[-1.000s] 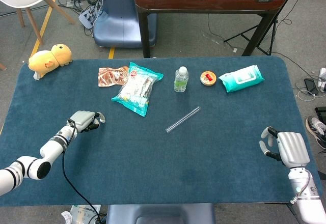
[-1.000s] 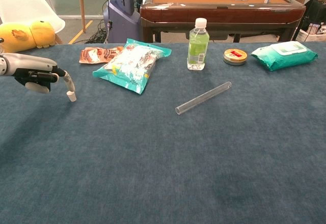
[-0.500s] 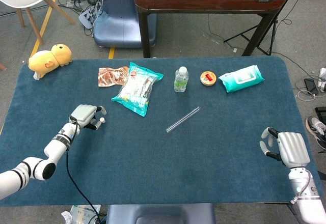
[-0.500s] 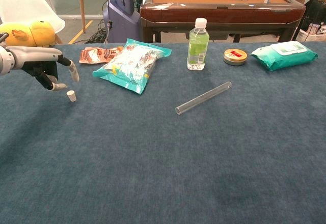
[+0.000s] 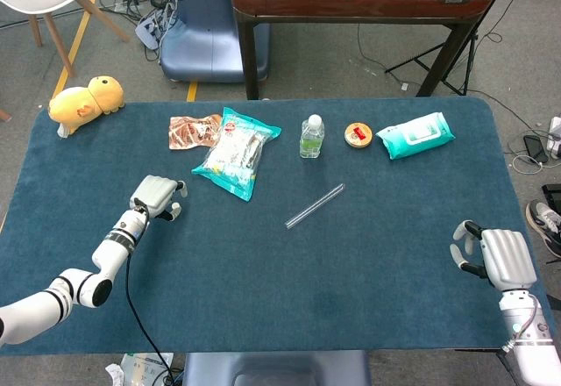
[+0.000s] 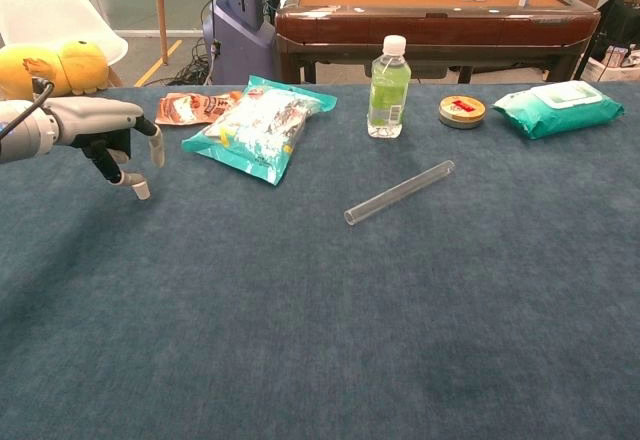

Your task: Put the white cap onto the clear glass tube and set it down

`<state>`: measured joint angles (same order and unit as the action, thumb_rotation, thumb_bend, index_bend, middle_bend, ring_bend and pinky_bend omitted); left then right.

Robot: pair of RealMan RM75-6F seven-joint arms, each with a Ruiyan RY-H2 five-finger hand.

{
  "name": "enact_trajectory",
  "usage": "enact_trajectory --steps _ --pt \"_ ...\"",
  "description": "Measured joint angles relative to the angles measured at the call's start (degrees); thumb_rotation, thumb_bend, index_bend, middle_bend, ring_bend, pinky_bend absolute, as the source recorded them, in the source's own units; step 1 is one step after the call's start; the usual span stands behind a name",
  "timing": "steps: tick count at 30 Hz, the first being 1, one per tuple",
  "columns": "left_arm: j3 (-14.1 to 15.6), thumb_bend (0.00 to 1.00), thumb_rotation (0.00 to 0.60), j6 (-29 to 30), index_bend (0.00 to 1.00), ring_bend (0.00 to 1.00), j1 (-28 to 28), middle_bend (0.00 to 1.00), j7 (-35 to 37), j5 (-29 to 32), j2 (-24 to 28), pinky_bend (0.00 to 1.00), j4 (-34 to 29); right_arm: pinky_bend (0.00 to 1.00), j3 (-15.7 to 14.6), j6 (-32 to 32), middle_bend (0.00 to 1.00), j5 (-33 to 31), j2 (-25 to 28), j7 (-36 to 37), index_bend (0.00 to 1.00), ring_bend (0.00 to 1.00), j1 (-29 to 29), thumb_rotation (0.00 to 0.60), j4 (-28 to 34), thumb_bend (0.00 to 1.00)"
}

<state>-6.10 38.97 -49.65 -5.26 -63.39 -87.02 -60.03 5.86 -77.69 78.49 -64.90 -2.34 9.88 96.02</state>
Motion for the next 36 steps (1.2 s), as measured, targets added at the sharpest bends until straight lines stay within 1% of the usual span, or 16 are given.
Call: enact_trajectory --steps 7,16,36 --pt "0.2 0.24 0.600 1.0 0.41 1.00 1.2 1.00 -1.3 -0.1 0.2 1.00 -0.4 0.77 0.0 0.1 0.68 0.1 -0.1 -0.1 0.53 0.77 0.1 0.600 0.0 0.36" --pt "-0.3 0.24 0.600 1.2 0.45 1.00 1.8 1.00 -1.3 -0.1 -1.6 1.00 1.7 0.77 0.1 -0.2 0.68 0.1 0.0 -0.4 0.53 0.77 -0.1 0.600 0.4 0.36" --pt "-1.9 0.24 0.600 -2.3 0.47 1.00 1.2 1.00 -0.3 0.4 -4.0 1.00 6.4 0.77 0.2 -0.2 0.68 -0.5 0.2 -0.5 0.53 0.77 -0.5 0.600 0.4 0.36"
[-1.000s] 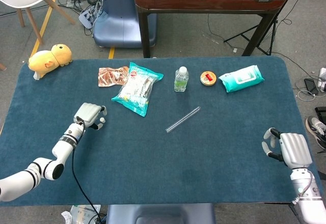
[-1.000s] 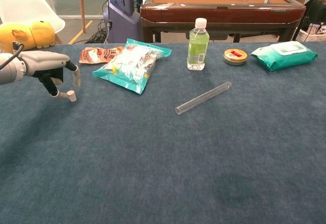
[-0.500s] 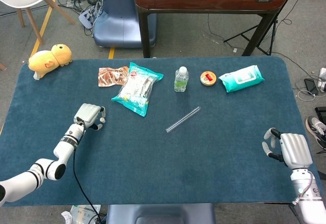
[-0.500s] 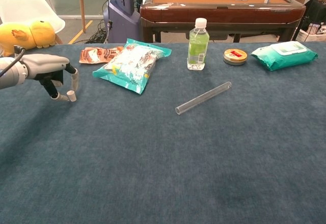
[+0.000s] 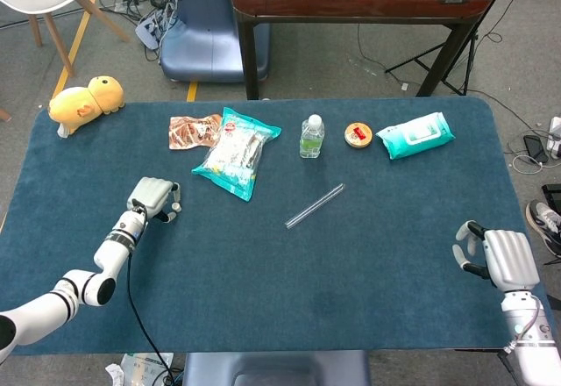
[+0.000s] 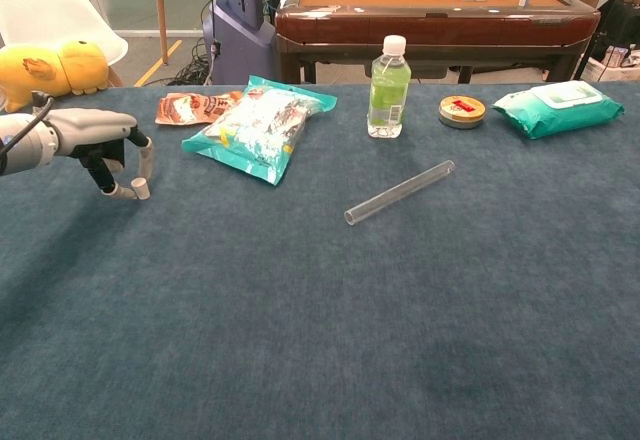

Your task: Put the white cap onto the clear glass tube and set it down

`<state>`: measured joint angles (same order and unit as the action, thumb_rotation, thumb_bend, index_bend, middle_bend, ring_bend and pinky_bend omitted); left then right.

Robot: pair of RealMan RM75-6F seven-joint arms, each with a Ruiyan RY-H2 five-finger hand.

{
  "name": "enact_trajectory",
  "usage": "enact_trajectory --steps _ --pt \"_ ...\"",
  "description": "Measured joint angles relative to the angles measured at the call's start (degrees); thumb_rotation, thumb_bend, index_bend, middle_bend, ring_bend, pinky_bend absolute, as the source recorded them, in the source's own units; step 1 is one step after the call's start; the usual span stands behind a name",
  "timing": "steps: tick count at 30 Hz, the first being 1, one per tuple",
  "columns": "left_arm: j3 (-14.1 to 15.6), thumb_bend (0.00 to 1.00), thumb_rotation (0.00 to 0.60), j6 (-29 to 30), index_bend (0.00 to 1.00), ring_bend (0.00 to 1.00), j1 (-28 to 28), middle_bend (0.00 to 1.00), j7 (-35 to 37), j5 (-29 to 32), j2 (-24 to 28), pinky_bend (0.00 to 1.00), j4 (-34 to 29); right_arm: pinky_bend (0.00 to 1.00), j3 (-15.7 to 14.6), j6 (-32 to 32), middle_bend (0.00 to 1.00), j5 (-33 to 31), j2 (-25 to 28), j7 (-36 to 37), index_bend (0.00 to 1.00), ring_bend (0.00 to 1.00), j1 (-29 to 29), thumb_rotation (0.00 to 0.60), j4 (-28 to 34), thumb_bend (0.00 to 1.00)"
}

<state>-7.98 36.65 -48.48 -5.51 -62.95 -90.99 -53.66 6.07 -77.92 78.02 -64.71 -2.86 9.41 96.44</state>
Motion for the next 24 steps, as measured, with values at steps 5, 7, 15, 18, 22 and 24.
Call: enact_trajectory --steps 5,7,15,18,22,24 --pt "-0.2 0.26 0.600 -0.7 0.48 1.00 -0.2 1.00 0.2 0.0 -0.3 1.00 0.5 0.77 0.0 0.1 0.68 0.0 0.0 0.1 0.53 0.77 0.0 0.600 -0.1 0.36" --pt "-0.3 0.28 0.600 -1.0 0.48 1.00 -0.3 1.00 0.3 0.0 -0.5 1.00 0.7 0.77 0.0 0.1 0.68 -0.1 0.0 0.1 0.53 0.77 0.0 0.600 -0.1 0.36" --pt "-0.6 0.31 0.600 -1.8 0.48 1.00 -0.6 1.00 0.5 0.0 -0.7 1.00 1.1 0.77 0.1 0.3 0.68 -0.4 -0.1 0.2 0.53 0.78 0.0 0.600 -0.3 0.36" --pt "-0.7 0.31 0.600 -2.0 0.48 1.00 -0.6 1.00 0.5 0.0 -0.7 1.00 1.2 0.77 0.2 0.3 0.68 -0.4 -0.2 0.2 0.53 0.78 0.0 0.600 -0.5 0.36" --pt "-0.8 0.31 0.600 -2.1 0.49 1.00 -0.6 1.00 0.6 0.1 -0.7 1.00 1.2 0.77 0.2 0.4 0.68 -0.4 -0.2 0.3 0.53 0.78 0.0 0.600 -0.5 0.36" --pt "-0.8 0.31 0.600 -2.1 0.50 1.00 -0.6 1.00 0.6 0.0 -0.8 1.00 1.2 0.77 0.2 0.4 0.68 -0.4 -0.2 0.4 0.53 0.78 0.0 0.600 -0.6 0.36"
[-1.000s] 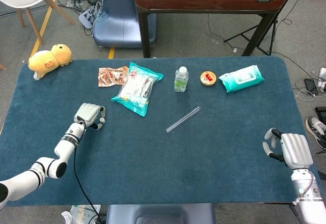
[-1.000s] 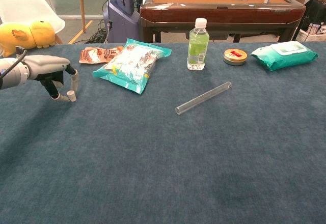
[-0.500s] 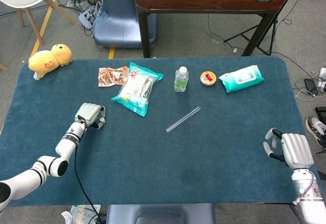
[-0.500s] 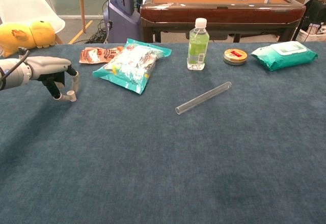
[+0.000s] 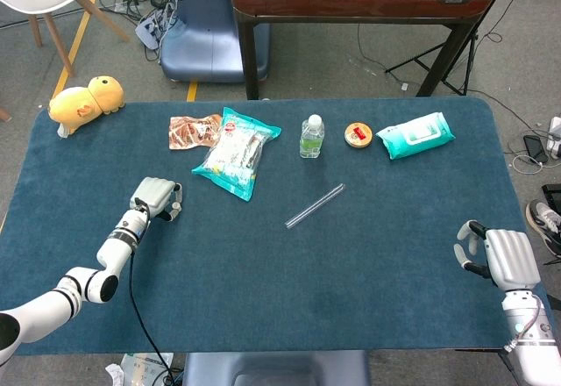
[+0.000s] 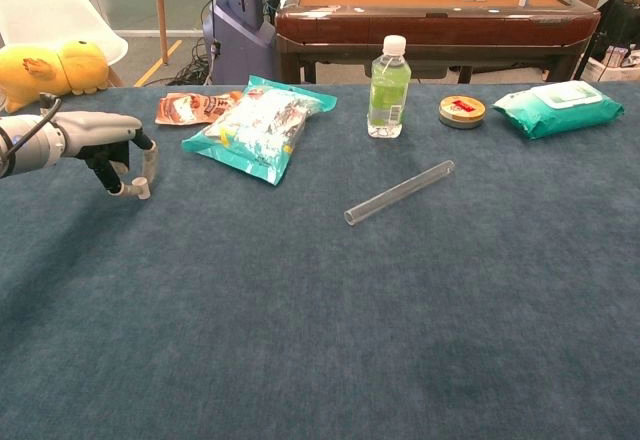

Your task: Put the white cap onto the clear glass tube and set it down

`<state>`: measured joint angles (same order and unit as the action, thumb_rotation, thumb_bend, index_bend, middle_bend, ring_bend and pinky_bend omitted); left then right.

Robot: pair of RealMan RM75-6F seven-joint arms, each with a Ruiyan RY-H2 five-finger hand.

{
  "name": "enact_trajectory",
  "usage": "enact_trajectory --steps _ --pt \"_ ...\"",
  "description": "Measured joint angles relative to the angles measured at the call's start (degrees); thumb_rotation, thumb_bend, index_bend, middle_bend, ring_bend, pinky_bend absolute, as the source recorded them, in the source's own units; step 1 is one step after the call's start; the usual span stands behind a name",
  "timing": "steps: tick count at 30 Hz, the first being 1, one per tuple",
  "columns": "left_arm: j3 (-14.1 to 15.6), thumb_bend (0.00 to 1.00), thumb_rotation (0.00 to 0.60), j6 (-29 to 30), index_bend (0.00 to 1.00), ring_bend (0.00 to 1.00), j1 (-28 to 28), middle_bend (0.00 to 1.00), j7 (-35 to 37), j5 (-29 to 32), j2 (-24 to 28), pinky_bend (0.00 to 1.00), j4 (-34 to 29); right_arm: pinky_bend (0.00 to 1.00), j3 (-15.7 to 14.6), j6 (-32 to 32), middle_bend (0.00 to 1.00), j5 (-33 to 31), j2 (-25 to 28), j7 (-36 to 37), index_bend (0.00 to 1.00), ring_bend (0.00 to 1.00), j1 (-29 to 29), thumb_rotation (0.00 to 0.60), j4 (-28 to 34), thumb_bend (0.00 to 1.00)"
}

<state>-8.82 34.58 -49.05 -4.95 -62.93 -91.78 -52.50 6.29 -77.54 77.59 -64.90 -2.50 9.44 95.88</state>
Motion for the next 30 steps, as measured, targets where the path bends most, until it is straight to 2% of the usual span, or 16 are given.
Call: enact_trajectory --steps 9,14,21,25,30 --pt "-0.3 0.31 0.600 0.7 0.53 1.00 0.3 1.00 0.9 -0.5 0.0 1.00 0.0 0.77 0.0 0.0 0.68 0.2 0.1 -0.2 0.53 0.78 0.0 0.600 0.2 0.36" --pt "-0.8 0.31 0.600 2.0 0.53 1.00 0.7 1.00 2.1 -1.2 1.6 1.00 -2.2 0.77 0.1 0.9 0.68 0.6 0.4 -1.2 0.53 0.77 0.9 0.600 0.7 0.36" --pt "-1.1 0.31 0.600 5.1 0.53 1.00 2.0 1.00 2.9 -2.9 6.6 1.00 -10.7 0.78 0.7 5.9 0.72 1.8 0.8 -4.8 0.53 0.75 5.2 0.600 1.3 0.33" --pt "-1.0 0.31 0.600 5.6 0.52 1.00 2.6 1.00 1.9 -2.7 10.0 1.00 -16.5 0.86 1.5 10.4 0.81 1.8 0.2 -6.5 0.53 0.79 9.0 0.600 0.8 0.26" --pt "-0.4 0.31 0.600 6.7 0.52 1.00 3.4 1.00 -1.3 -1.6 13.9 1.00 -23.7 0.91 2.9 17.5 0.86 0.4 -1.6 -9.3 0.53 0.84 14.9 0.600 -1.2 0.25"
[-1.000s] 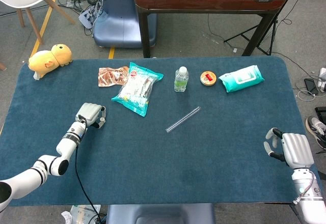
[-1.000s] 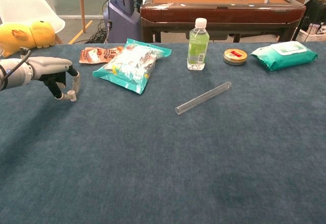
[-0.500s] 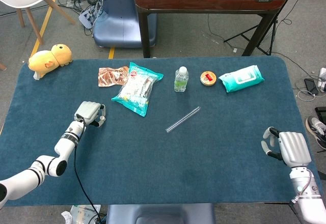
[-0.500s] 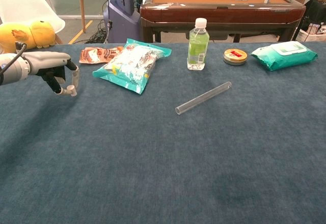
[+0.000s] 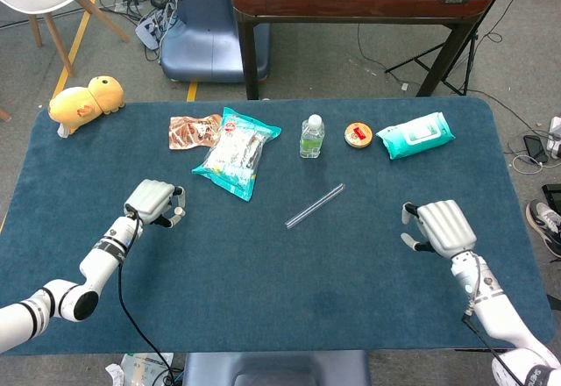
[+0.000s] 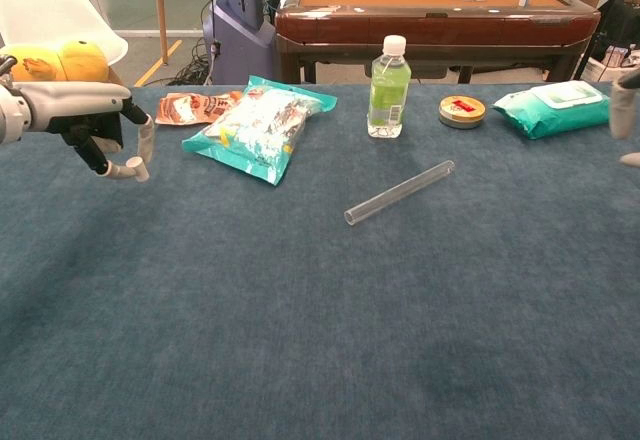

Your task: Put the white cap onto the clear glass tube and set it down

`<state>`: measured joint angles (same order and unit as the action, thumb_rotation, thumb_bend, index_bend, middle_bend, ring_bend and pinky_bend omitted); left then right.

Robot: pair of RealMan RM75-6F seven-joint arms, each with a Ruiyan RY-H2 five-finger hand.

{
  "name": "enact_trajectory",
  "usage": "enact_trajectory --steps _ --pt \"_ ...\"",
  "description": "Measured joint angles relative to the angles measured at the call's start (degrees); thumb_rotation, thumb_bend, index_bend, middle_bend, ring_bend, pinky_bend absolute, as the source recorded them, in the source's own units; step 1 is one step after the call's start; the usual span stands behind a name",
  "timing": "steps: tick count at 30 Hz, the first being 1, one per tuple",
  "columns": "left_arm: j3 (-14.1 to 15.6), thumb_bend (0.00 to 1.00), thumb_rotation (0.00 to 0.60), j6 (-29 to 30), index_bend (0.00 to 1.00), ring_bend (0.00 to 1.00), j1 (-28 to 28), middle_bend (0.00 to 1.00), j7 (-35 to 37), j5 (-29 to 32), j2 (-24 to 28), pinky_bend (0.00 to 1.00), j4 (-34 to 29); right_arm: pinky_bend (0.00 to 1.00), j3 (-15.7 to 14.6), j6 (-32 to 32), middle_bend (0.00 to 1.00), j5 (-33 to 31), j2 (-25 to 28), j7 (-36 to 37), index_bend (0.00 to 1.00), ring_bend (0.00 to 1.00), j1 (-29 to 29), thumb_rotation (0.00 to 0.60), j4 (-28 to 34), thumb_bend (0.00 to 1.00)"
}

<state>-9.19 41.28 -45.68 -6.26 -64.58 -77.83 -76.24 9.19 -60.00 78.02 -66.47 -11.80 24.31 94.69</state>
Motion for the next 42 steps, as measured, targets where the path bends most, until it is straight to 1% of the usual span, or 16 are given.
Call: enact_trajectory --steps 6,15,18,20,30,36,42 --pt "0.5 0.31 0.600 2.5 0.52 1.00 1.1 1.00 -3.1 1.6 3.7 1.00 -6.8 0.93 1.4 8.1 0.90 -2.7 -3.6 -4.7 0.53 0.89 7.6 0.600 -3.4 0.25" --pt "0.9 0.31 0.600 4.7 0.52 1.00 2.1 1.00 -4.7 3.6 6.6 1.00 -11.1 0.94 2.6 15.5 0.91 -9.1 -10.8 -13.1 0.52 0.92 16.9 0.600 -10.3 0.25" --pt "1.0 0.31 0.600 4.9 0.52 1.00 2.2 1.00 -4.9 3.9 7.2 1.00 -11.8 0.94 2.7 16.8 0.91 -11.1 -13.5 -15.3 0.48 0.92 19.4 0.600 -12.9 0.25" --pt "1.2 0.31 0.600 4.8 0.52 1.00 2.2 1.00 -5.1 4.1 7.5 1.00 -12.1 0.94 2.7 17.5 0.91 -12.1 -15.0 -16.2 0.47 0.92 20.6 0.600 -14.5 0.25" --pt "1.6 0.31 0.600 4.9 0.52 1.00 2.4 1.00 -5.1 4.8 8.3 1.00 -13.1 0.94 2.8 20.8 0.91 -17.0 -23.3 -18.9 0.47 0.92 27.0 0.600 -25.3 0.25" --pt "1.7 0.31 0.600 5.2 0.52 1.00 2.6 1.00 -4.3 4.7 8.3 1.00 -13.1 0.94 2.1 22.2 0.91 -18.8 -27.6 -19.9 0.47 0.92 29.8 0.600 -30.2 0.25" --pt "1.9 0.31 0.600 4.8 0.52 1.00 2.7 1.00 -3.6 4.6 8.1 1.00 -12.3 0.94 1.4 23.0 0.91 -20.2 -30.6 -20.8 0.47 0.92 31.6 0.600 -34.2 0.25"
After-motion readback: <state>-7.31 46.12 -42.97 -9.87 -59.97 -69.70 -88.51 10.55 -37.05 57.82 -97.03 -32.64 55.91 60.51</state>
